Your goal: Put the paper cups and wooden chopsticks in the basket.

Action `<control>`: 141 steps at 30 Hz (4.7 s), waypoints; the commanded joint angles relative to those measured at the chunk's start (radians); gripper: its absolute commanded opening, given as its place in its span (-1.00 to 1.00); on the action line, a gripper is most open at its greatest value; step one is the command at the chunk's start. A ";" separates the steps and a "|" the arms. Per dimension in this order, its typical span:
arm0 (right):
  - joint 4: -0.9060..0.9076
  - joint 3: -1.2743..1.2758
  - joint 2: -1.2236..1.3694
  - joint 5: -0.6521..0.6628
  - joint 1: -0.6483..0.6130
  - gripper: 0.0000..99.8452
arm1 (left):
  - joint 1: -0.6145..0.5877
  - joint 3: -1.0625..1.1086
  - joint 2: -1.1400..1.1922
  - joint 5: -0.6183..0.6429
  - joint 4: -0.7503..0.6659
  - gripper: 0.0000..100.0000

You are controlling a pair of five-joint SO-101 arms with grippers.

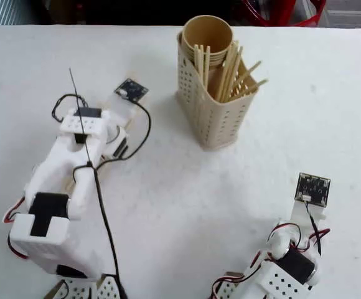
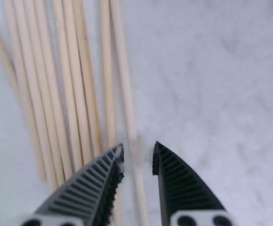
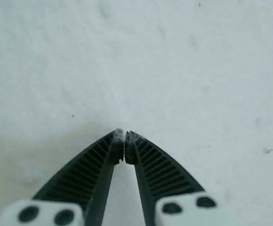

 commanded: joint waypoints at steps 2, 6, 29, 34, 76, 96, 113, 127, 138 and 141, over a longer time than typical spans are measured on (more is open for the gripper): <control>0.005 0.009 -0.007 0.009 0.004 -0.96 | -0.033 -0.002 -0.056 0.008 -0.025 -0.76; 0.005 0.009 -0.007 0.009 0.004 -0.96 | -0.044 -0.012 0.005 0.009 -0.023 -0.76; 0.005 0.009 -0.007 0.009 0.004 -0.96 | -0.065 -0.252 0.119 0.052 0.189 -0.96; 0.005 0.009 -0.007 0.009 0.004 -0.96 | -0.050 -0.321 -0.137 0.114 0.308 -0.96; 0.005 0.009 -0.007 0.009 0.004 -0.96 | 0.621 -0.750 -0.145 0.427 -0.477 -0.94; 0.005 0.009 -0.007 0.009 0.004 -0.96 | 0.387 -0.798 -0.277 0.427 0.026 -0.96; 0.005 0.009 -0.007 0.009 0.004 -0.96 | -0.131 -0.210 -0.209 -0.163 0.117 -0.84; 0.005 0.009 -0.007 0.009 0.004 -0.96 | -0.081 -0.327 0.180 -0.203 0.121 -0.73; 0.005 0.009 -0.007 0.009 0.004 -0.96 | -0.062 -0.448 0.361 -0.170 0.160 -0.73; 0.005 0.009 -0.007 0.009 0.004 -0.96 | -0.047 -0.514 0.389 -0.121 0.252 -0.73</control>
